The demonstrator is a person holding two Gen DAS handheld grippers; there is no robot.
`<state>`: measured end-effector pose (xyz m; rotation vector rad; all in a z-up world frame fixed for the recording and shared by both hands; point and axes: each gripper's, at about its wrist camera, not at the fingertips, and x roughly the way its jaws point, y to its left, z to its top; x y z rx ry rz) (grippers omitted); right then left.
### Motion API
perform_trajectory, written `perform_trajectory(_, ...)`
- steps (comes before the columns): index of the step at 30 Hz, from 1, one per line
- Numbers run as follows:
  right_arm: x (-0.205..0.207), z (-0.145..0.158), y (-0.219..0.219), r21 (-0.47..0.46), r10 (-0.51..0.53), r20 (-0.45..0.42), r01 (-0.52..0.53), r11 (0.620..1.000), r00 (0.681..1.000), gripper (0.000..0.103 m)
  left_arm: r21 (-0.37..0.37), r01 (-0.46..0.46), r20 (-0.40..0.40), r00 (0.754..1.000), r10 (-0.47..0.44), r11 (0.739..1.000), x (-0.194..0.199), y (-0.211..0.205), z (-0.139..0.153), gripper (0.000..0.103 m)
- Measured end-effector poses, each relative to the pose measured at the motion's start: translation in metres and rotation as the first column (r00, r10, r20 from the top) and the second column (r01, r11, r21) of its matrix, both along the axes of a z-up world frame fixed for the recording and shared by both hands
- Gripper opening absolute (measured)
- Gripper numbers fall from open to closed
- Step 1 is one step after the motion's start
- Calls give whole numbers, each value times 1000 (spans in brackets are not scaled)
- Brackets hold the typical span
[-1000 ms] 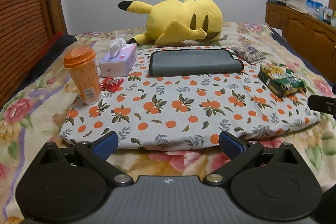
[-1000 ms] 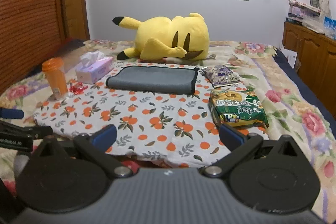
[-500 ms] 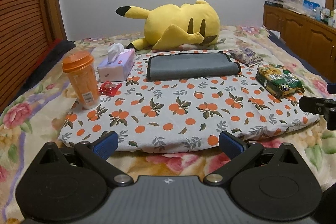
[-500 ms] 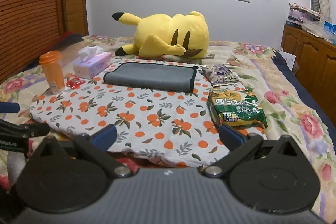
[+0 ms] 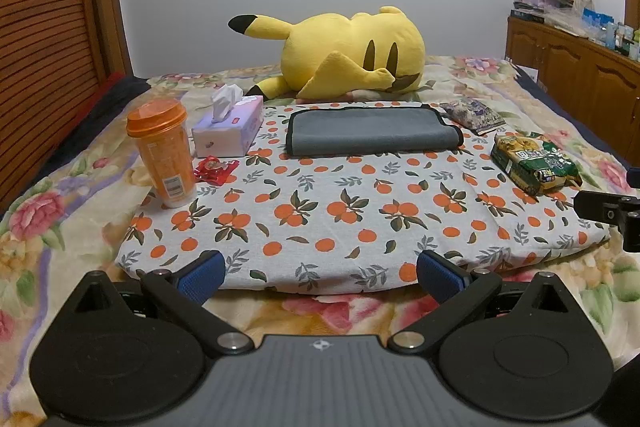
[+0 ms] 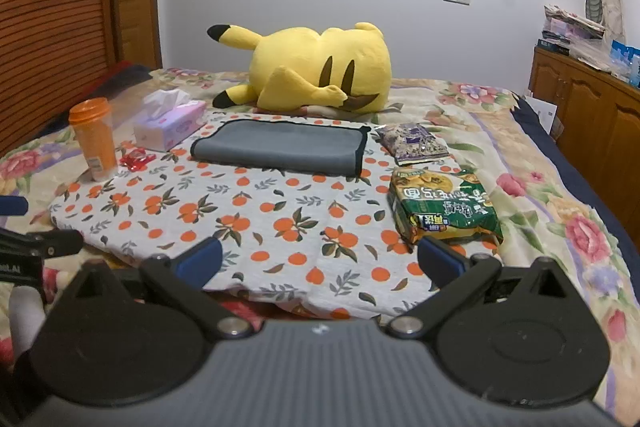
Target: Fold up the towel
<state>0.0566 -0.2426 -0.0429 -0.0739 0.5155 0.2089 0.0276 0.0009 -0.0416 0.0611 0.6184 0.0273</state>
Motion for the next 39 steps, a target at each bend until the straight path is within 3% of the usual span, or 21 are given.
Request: perform_trajectory(39,0,0,-2,4,-2,1,2,1000,1000,103,-2,-8,7,1000,8,1000,0,3,2,103)
